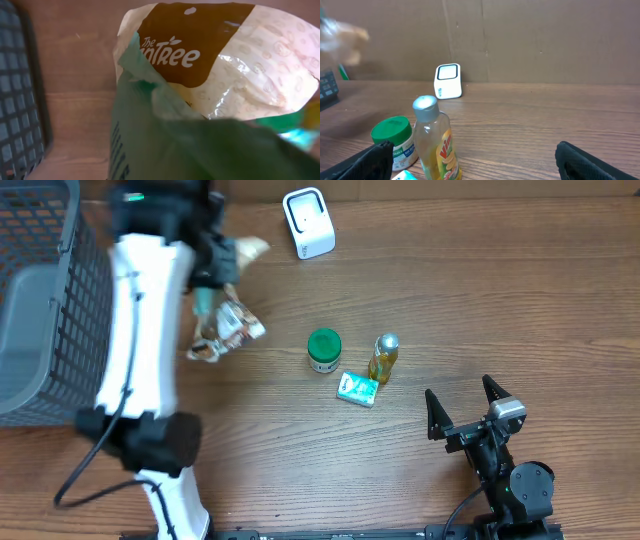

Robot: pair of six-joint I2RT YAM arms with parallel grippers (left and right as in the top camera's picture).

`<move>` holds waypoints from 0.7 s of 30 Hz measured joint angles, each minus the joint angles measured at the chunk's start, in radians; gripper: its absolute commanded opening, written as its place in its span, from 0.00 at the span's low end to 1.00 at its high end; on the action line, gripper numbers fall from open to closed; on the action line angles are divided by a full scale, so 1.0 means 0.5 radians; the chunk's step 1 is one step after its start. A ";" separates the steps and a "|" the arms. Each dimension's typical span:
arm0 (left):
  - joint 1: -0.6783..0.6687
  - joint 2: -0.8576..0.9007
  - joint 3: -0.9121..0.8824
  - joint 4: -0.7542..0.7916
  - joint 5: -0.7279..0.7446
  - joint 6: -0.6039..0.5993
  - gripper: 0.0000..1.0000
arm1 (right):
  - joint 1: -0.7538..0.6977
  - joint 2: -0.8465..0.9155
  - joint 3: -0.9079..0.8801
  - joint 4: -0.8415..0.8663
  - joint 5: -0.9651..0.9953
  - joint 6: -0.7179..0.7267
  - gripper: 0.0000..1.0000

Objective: Scan the item barcode
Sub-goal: 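Lift the PanTree bag out and move it under the scanner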

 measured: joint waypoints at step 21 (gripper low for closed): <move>-0.398 0.260 -1.170 0.703 -0.713 -0.343 0.21 | 0.000 0.000 0.000 -0.001 -0.001 -0.001 1.00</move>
